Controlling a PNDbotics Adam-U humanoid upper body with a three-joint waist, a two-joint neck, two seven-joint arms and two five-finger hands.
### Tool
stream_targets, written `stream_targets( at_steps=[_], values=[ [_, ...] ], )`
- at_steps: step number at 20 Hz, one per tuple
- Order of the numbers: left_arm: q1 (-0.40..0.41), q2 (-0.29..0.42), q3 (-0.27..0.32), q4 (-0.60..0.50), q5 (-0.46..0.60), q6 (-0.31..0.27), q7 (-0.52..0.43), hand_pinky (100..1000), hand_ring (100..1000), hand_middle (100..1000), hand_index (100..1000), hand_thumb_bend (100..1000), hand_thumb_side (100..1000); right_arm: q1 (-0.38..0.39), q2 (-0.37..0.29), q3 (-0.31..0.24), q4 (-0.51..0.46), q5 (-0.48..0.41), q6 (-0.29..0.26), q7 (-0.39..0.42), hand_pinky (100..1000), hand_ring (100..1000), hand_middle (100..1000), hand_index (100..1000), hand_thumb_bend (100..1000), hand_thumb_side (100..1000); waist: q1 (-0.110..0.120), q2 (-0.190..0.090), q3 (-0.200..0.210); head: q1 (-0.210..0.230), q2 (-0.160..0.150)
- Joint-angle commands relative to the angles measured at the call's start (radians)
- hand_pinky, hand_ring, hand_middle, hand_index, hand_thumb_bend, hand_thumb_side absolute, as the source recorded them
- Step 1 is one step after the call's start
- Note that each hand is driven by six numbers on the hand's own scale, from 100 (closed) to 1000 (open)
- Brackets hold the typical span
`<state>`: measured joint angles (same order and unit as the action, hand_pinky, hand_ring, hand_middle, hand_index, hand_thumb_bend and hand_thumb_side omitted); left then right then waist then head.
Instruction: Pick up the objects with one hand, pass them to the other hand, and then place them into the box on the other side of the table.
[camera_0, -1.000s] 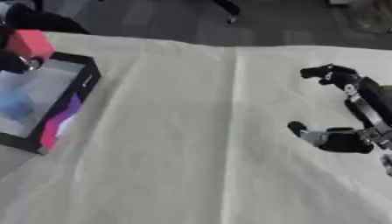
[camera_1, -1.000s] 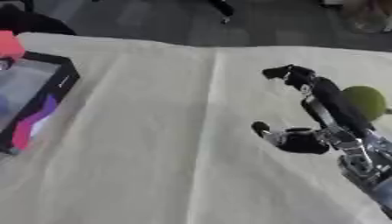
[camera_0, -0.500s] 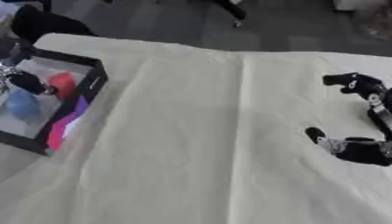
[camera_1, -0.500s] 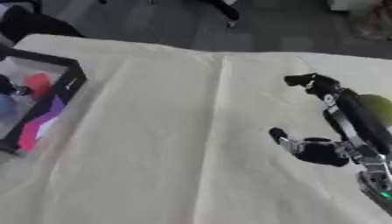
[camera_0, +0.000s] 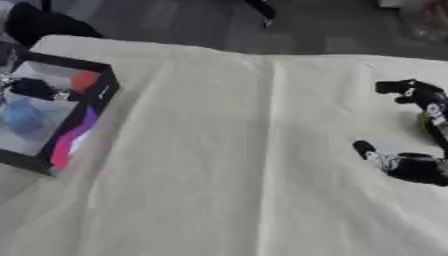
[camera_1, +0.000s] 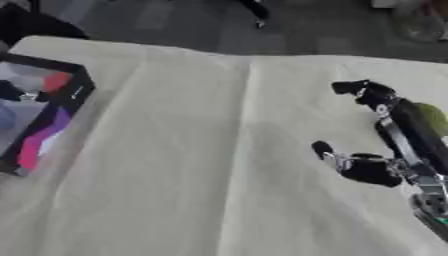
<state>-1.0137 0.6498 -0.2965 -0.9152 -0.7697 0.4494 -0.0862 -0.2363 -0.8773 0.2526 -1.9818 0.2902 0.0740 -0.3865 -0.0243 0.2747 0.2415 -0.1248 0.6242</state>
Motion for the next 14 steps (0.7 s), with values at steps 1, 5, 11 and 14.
stream_targets(
  at_steps=[1,5,11,14],
  values=[
    [0.000,0.057,0.021,-0.076,0.041,0.019,0.074,830,786,778,838,628,421,0.002,-0.053,-0.065,-0.018,-0.029,0.010,-0.033,771,866,782,871,497,104,-0.004,-0.013,0.000,-0.131,0.021],
    [0.039,0.097,0.028,-0.229,0.178,0.031,0.223,766,727,704,788,548,313,0.035,-0.120,-0.162,-0.018,-0.127,0.067,-0.061,765,885,813,877,430,100,-0.003,-0.012,-0.003,-0.238,0.035],
    [0.116,0.150,0.015,-0.449,0.452,-0.015,0.437,762,720,684,795,460,335,0.177,-0.221,-0.290,-0.018,-0.305,0.125,-0.024,779,922,856,908,573,218,-0.011,0.009,-0.003,-0.293,0.022],
    [0.127,0.156,0.004,-0.518,0.534,-0.017,0.480,764,712,663,819,420,292,0.242,-0.266,-0.351,-0.018,-0.338,0.159,-0.007,800,924,860,917,605,253,-0.014,0.019,-0.004,-0.299,0.017]
  ],
)
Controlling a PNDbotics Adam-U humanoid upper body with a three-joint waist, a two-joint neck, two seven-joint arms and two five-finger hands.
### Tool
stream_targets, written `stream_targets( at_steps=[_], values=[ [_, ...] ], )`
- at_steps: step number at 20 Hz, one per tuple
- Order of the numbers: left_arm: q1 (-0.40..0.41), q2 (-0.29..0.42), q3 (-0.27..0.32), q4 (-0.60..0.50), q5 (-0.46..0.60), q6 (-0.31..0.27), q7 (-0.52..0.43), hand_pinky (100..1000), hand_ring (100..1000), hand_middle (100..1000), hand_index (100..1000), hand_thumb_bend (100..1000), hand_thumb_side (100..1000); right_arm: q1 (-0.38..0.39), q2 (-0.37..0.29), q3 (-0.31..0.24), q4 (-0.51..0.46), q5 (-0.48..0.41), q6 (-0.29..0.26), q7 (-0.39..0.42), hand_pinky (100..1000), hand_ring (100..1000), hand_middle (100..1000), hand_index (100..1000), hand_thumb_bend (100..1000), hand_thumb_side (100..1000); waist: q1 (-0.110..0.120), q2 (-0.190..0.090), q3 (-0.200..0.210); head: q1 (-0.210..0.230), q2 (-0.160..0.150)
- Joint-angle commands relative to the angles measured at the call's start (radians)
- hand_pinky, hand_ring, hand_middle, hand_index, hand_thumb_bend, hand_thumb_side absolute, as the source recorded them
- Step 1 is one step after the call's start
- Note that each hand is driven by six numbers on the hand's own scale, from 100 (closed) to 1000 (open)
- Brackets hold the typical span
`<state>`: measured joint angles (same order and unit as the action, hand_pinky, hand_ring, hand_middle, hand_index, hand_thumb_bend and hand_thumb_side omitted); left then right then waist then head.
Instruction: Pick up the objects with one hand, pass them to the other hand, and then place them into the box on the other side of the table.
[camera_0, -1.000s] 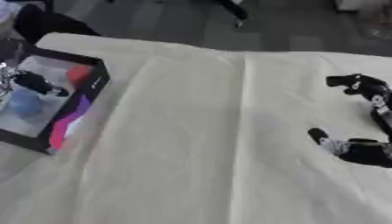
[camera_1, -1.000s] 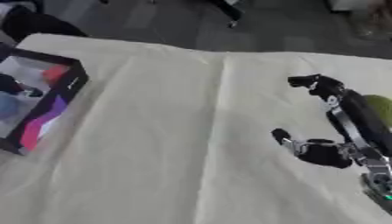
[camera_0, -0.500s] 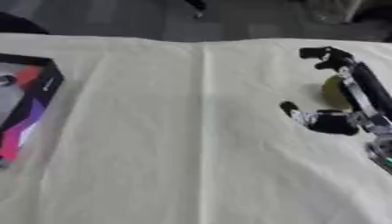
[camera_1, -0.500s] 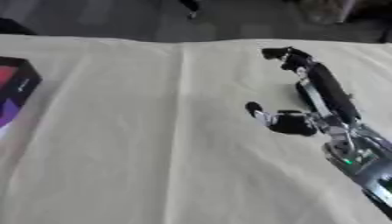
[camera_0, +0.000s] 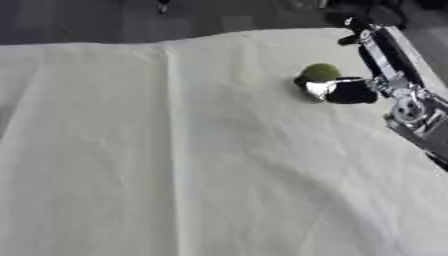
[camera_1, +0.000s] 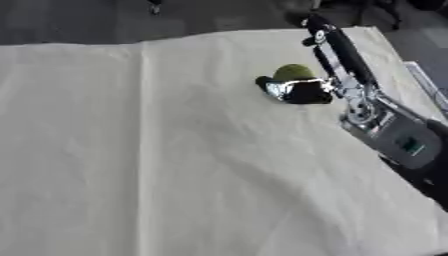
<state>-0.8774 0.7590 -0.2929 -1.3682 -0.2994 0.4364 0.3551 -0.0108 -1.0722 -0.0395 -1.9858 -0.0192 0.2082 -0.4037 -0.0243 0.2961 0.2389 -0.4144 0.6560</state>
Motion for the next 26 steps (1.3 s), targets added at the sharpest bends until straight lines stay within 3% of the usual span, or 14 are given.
stream_targets(
  at_steps=[1,14,26],
  values=[
    [-0.009,0.047,-0.003,-0.080,0.085,-0.007,0.046,770,715,666,821,410,322,0.031,-0.079,-0.072,-0.014,-0.026,0.037,0.012,801,925,861,918,620,261,-0.015,0.001,0.000,-0.012,-0.018],
    [-0.002,0.041,0.005,-0.228,0.217,0.007,0.104,767,711,658,804,360,382,0.111,-0.050,-0.170,-0.014,-0.022,0.217,-0.030,812,920,878,937,649,298,-0.037,0.052,0.057,-0.069,-0.078],
    [-0.028,0.013,0.002,-0.285,0.244,0.011,0.119,764,704,647,790,347,389,0.147,-0.017,-0.202,0.086,0.047,0.299,-0.063,841,917,877,934,639,330,-0.043,0.084,0.108,-0.132,-0.109]
  ],
)
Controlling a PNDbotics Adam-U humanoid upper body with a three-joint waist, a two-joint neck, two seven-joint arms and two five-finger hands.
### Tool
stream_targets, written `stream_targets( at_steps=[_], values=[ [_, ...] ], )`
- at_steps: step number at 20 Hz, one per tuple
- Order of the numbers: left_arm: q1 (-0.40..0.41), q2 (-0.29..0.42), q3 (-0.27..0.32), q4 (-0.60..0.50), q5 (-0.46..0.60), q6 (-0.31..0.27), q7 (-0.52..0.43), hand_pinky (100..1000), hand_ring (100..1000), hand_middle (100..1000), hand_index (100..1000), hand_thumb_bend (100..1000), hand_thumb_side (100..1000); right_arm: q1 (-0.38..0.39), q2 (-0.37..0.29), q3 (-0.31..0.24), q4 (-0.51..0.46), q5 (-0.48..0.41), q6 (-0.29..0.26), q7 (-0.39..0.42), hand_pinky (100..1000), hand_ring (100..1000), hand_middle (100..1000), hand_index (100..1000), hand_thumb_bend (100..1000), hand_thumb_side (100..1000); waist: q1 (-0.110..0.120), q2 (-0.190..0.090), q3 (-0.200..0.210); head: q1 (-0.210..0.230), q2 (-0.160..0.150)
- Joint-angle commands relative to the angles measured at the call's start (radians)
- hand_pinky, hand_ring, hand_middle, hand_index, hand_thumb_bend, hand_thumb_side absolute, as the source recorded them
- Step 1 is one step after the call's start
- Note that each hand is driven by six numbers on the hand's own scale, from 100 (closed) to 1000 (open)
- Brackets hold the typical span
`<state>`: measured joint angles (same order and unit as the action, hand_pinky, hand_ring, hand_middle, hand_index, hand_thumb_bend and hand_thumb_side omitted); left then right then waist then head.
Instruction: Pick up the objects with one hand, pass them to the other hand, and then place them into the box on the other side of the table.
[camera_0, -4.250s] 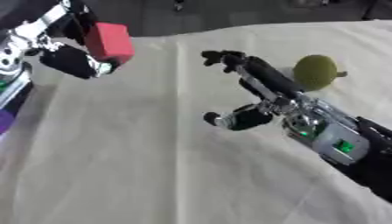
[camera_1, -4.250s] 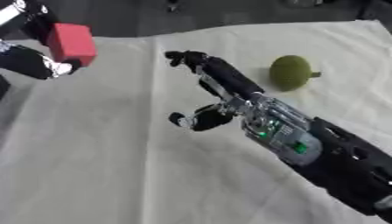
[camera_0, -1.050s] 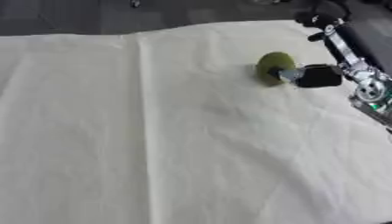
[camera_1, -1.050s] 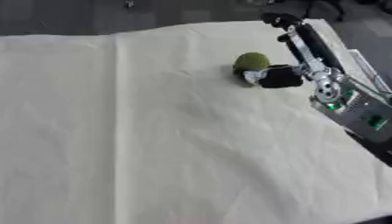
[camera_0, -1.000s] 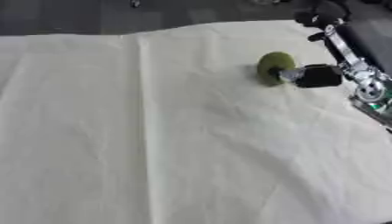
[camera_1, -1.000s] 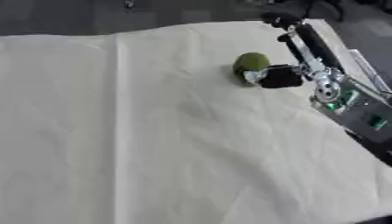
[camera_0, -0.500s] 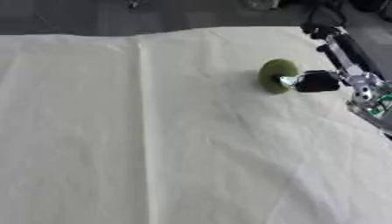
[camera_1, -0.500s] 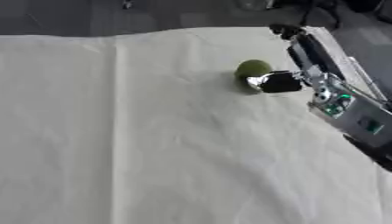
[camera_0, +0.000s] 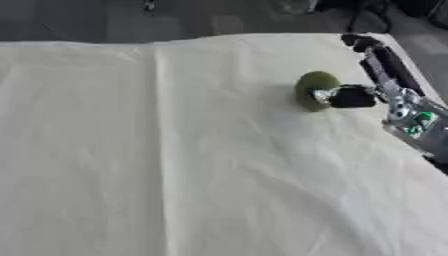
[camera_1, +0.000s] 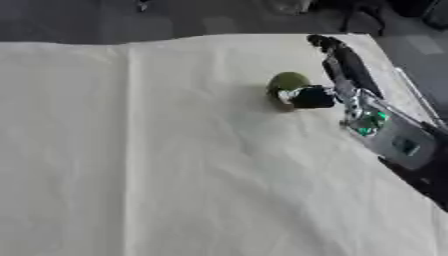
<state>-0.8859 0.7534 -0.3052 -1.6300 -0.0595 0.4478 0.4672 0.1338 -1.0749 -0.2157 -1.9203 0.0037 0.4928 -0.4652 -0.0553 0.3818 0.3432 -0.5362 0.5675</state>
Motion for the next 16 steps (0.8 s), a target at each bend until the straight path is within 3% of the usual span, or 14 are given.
stream_targets(
  at_steps=[1,10,16],
  values=[
    [-0.021,0.018,0.015,-0.027,0.006,0.000,0.008,764,703,644,788,347,387,0.004,-0.009,-0.030,0.035,0.027,0.016,0.005,839,913,874,929,660,340,-0.013,0.001,0.009,-0.011,-0.028],
    [-0.022,0.022,0.019,-0.047,0.016,0.006,0.017,762,699,636,773,341,387,0.001,0.016,-0.035,0.120,0.001,0.037,0.016,837,909,866,923,628,367,-0.009,0.018,0.021,-0.017,-0.039],
    [-0.023,0.024,0.021,-0.050,0.025,0.010,0.026,762,697,635,770,338,398,-0.006,0.030,-0.021,0.144,-0.069,0.046,0.017,841,899,821,885,581,307,-0.006,0.034,0.025,-0.022,-0.050]
  ],
)
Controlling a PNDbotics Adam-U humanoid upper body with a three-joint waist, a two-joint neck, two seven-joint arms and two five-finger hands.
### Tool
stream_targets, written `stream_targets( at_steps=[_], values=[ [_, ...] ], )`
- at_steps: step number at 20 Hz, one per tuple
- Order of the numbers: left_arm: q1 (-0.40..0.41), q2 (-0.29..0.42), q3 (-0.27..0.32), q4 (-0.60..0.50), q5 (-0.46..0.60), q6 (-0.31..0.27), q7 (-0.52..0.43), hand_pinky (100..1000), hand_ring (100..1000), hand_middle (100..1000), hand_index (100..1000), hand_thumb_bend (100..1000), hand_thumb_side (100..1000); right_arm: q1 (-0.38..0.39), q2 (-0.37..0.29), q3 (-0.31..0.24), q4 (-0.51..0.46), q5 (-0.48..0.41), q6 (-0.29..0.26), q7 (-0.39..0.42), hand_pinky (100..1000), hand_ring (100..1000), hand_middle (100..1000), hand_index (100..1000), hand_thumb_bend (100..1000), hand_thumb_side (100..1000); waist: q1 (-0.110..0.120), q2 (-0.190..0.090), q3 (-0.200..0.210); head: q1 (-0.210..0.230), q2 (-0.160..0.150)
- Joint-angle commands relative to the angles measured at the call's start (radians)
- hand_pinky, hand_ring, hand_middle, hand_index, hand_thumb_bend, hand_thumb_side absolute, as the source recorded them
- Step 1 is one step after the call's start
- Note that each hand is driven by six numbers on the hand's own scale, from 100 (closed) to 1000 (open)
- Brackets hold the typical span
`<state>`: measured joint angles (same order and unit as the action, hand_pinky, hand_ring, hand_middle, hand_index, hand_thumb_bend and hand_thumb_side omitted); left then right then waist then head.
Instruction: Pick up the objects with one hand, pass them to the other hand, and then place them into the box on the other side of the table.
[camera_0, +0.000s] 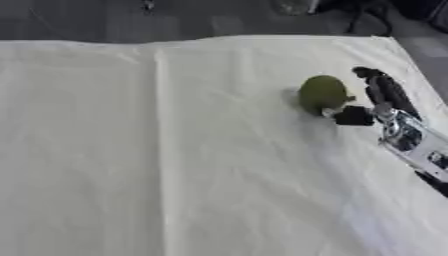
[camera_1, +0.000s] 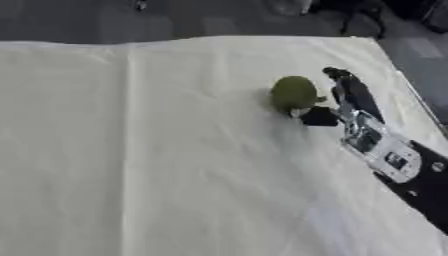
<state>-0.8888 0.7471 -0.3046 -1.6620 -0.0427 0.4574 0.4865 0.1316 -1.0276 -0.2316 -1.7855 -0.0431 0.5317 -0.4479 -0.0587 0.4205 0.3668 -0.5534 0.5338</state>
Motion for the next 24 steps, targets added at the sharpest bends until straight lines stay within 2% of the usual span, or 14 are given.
stream_targets(
  at_steps=[1,2,5,6,7,8,9,11,12,15,18,24],
  values=[
    [-0.020,0.030,0.021,-0.019,0.010,0.001,0.008,762,697,635,770,338,398,-0.005,-0.016,-0.003,0.012,-0.027,0.008,0.002,841,899,821,885,581,307,-0.003,-0.003,0.001,-0.005,-0.017],
    [-0.020,0.030,0.021,-0.020,0.011,0.001,0.009,762,696,634,768,335,400,-0.006,-0.013,0.000,0.014,-0.032,0.008,0.006,839,891,785,864,560,280,-0.002,-0.001,0.002,-0.005,-0.019],
    [-0.021,0.030,0.021,-0.021,0.014,0.002,0.010,761,696,633,766,332,401,-0.009,-0.006,0.004,0.020,-0.054,-0.001,0.014,835,886,774,855,538,252,-0.001,0.004,0.003,-0.006,-0.022],
    [-0.021,0.030,0.021,-0.021,0.015,0.003,0.011,761,696,632,762,326,407,-0.010,-0.004,0.005,0.022,-0.062,-0.005,0.014,823,868,725,819,468,131,-0.001,0.005,0.004,-0.006,-0.023],
    [-0.021,0.029,0.021,-0.021,0.017,0.004,0.011,761,696,632,761,324,410,-0.011,0.000,0.006,0.023,-0.080,-0.014,0.013,820,862,711,809,453,100,-0.001,0.006,0.006,-0.007,-0.025],
    [-0.021,0.029,0.021,-0.020,0.019,0.005,0.011,761,696,632,759,321,413,-0.011,0.002,0.007,0.025,-0.100,-0.026,0.009,806,841,653,770,407,100,0.000,0.007,0.008,-0.007,-0.027],
    [-0.021,0.029,0.020,-0.020,0.021,0.005,0.011,761,696,632,759,321,413,-0.011,0.005,0.007,0.026,-0.122,-0.041,-0.001,798,831,632,757,388,100,-0.001,0.007,0.009,-0.008,-0.027],
    [-0.019,0.029,0.020,-0.019,0.025,0.007,0.013,760,695,629,756,313,419,-0.011,0.008,0.009,0.026,-0.176,-0.077,-0.033,756,777,535,665,306,100,-0.001,0.006,0.008,-0.013,-0.022],
    [-0.018,0.029,0.020,-0.018,0.027,0.007,0.014,760,694,628,755,313,419,-0.011,0.008,0.008,0.026,-0.203,-0.094,-0.057,744,764,519,642,282,100,-0.002,0.005,0.007,-0.014,-0.018],
    [-0.012,0.031,0.019,-0.016,0.028,0.007,0.017,760,694,627,752,312,418,-0.011,0.000,0.009,0.020,-0.257,-0.127,-0.160,684,695,501,605,298,100,-0.002,-0.004,0.000,-0.014,-0.002],
    [-0.006,0.033,0.018,-0.014,0.026,0.006,0.016,760,694,626,750,312,414,0.000,-0.007,0.016,-0.008,-0.276,-0.149,-0.223,666,671,470,567,273,100,-0.002,-0.018,-0.008,-0.008,0.009],
    [0.013,0.043,0.019,-0.005,0.018,0.011,0.009,760,696,627,750,312,400,0.020,-0.035,0.009,-0.085,-0.320,-0.169,-0.248,643,672,480,580,243,100,0.009,-0.063,-0.041,0.006,0.045]
  ],
)
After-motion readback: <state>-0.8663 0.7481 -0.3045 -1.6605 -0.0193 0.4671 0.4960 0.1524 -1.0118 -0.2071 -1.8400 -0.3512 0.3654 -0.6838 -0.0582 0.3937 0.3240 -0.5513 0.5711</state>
